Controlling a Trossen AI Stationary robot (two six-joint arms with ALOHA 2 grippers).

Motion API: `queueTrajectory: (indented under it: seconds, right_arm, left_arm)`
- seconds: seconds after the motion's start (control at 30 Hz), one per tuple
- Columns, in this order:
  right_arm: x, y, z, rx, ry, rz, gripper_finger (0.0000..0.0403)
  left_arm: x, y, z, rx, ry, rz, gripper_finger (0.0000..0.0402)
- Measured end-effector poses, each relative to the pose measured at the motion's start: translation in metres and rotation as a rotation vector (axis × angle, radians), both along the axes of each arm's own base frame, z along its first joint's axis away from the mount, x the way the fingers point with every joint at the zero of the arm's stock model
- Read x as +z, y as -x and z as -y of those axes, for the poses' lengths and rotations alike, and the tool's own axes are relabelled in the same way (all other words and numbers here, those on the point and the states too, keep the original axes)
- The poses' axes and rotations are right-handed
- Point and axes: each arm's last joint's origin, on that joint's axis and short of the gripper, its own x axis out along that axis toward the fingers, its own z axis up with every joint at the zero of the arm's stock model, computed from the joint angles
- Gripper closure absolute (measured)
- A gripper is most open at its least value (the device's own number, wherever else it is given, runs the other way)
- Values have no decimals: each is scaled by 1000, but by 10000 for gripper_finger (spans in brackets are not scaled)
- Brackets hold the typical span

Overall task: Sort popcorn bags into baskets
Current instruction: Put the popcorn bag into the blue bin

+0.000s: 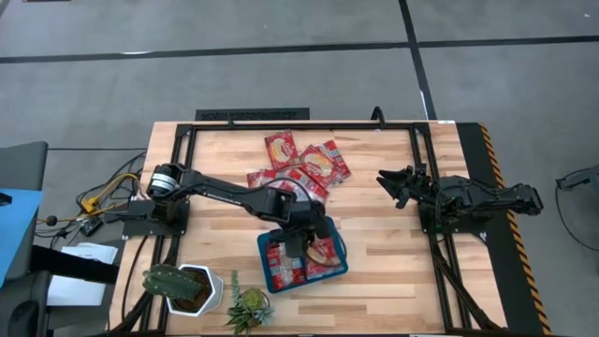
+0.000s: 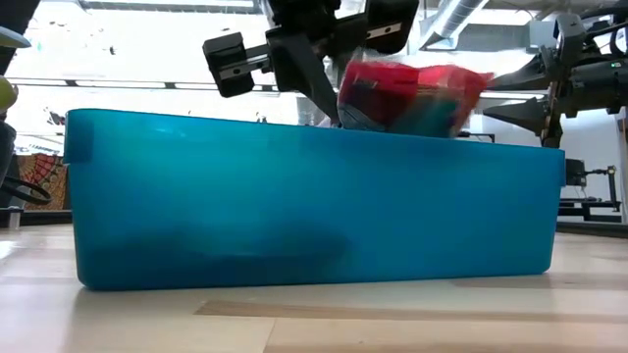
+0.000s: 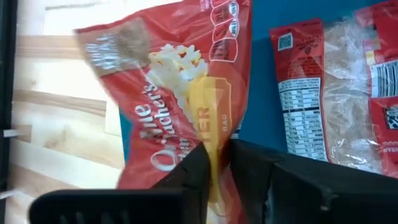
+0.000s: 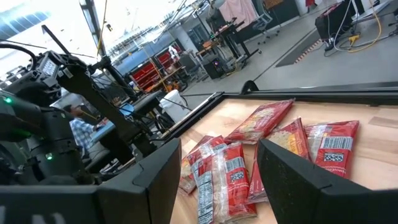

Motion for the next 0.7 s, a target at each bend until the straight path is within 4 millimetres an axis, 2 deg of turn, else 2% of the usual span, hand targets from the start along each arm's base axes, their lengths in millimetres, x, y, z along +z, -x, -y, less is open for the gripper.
queueTrajectory:
  seconds: [0.33,0.47,0.57,0.7]
  right_arm:
    - [0,0,0,0,3,-2,168]
    - [0,0,0,0,4,-2,168]
    - [0,0,0,0,4,-2,168]
    - [0,0,0,0,4,-2,168]
  left_arm:
    - [2,-3,-5,20,-11,30,261]
    - [4,-4,-8,152,-78,44,239]
    - [20,-2,-20,329,-102,58,235]
    - [64,5,-52,596,-13,114,238]
